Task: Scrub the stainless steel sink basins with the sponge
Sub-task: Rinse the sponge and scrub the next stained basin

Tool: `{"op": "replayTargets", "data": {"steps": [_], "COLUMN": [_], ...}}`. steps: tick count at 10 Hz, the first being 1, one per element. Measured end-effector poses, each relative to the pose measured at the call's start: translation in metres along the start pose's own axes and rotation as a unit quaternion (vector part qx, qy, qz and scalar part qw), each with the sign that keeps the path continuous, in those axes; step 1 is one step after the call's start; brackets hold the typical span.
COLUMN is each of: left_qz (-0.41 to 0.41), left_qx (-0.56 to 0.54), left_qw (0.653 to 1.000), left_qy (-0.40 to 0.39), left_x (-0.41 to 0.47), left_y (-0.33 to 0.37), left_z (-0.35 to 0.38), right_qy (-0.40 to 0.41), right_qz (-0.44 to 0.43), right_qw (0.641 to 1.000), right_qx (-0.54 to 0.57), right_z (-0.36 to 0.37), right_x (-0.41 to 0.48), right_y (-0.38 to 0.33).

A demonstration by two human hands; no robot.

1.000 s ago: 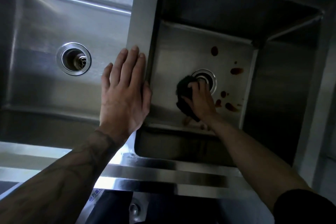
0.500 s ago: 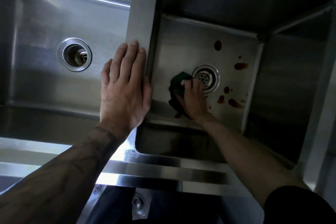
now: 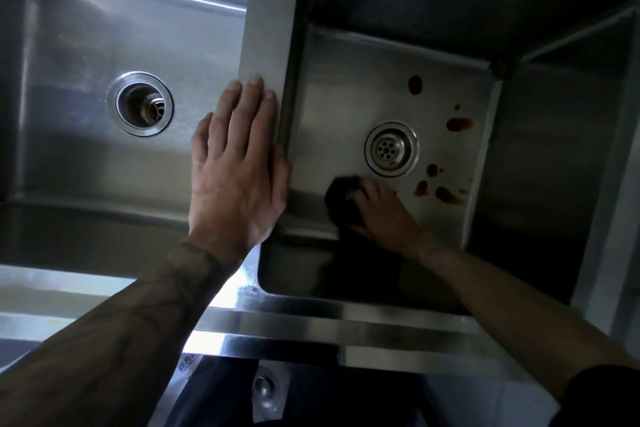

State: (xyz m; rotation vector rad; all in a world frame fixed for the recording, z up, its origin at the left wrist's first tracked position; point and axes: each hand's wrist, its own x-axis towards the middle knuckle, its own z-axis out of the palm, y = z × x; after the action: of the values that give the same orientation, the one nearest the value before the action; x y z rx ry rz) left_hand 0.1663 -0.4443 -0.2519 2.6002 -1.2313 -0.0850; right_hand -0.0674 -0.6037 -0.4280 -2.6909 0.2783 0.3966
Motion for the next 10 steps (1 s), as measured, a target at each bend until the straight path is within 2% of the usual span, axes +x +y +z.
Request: {"op": "replayTargets", "data": {"steps": [1,2,3,4,5,6,7,8,9,10], "left_qz": [-0.001,-0.002,0.000,0.000,-0.003,-0.004,-0.001,0.002,0.004,0.003], "left_qx": [-0.001,0.003,0.003,0.002,-0.003,-0.003,0.002,0.001,-0.002,-0.001], "left_qw": [1.000,1.000,1.000,1.000,1.000,1.000,1.000,1.000,1.000,1.000], "left_qy": [-0.002,-0.004,-0.008,-0.017,-0.020,-0.016,-0.008,-0.005,-0.001,0.003], "left_x": [0.000,0.000,-0.001,-0.001,-0.001,-0.001,-0.002,-0.002,-0.001,-0.002], "left_y": [0.000,0.000,-0.001,0.000,0.000,-0.001,-0.002,-0.002,-0.003,-0.003], "left_z": [0.000,0.001,0.002,0.000,-0.001,0.000,0.003,0.003,0.003,0.004], "right_qy": [-0.072,0.026,0.086,0.008,-0.093,-0.016,0.069,0.001,-0.103,-0.015], "right_qz": [-0.075,0.091,0.179,0.003,-0.092,0.052,0.200,0.046,-0.072,0.114], "right_qw": [0.994,0.995,0.978,1.000,0.990,0.998,0.975,0.999,0.991,0.993], "right_qx": [-0.025,0.038,0.061,-0.008,-0.045,0.014,0.059,0.009,-0.038,0.008], "right_z": [-0.011,-0.018,-0.012,-0.007,-0.024,-0.028,-0.013,-0.009,-0.029,-0.036], "right_x": [-0.016,0.003,0.011,-0.019,-0.025,-0.006,-0.005,-0.032,-0.036,-0.014], "right_y": [0.025,0.033,0.021,0.012,0.034,0.043,0.027,0.022,0.045,0.054]}}
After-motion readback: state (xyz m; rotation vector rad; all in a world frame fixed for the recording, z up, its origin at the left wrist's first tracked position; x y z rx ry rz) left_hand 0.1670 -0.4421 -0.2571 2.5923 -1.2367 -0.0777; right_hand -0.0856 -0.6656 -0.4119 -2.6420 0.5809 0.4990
